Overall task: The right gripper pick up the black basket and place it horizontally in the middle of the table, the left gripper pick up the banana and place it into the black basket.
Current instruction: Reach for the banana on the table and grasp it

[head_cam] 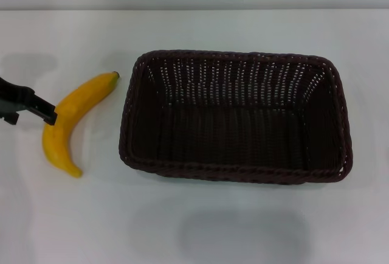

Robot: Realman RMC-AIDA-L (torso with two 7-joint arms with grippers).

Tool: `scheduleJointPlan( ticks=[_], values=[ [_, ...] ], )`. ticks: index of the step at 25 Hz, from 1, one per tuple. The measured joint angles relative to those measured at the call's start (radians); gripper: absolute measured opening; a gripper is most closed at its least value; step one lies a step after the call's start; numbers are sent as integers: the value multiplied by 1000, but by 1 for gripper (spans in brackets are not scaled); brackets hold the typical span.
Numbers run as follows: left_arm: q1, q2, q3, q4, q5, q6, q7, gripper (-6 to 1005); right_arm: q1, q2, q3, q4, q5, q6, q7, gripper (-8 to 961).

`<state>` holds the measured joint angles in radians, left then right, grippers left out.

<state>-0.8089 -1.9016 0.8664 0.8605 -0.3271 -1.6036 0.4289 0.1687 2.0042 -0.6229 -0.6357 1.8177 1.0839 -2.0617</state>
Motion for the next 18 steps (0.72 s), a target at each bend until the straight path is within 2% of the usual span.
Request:
scheduleJointPlan(
  ticks=[3, 11, 12, 18],
  values=[
    [0, -4, 0, 0, 3, 19, 9, 862, 0, 0, -4, 1, 0, 0, 0, 316],
    [-5, -32, 12, -7, 4, 89, 51, 862, 3, 1, -10, 3, -7, -5, 0, 309],
    [-14, -41, 25, -39, 5, 113, 61, 862, 3, 1, -11, 4, -7, -4, 0, 308],
    [-29, -44, 27, -96, 16, 130, 72, 862, 3, 0, -10, 13, -7, 2, 0, 299]
  ],
)
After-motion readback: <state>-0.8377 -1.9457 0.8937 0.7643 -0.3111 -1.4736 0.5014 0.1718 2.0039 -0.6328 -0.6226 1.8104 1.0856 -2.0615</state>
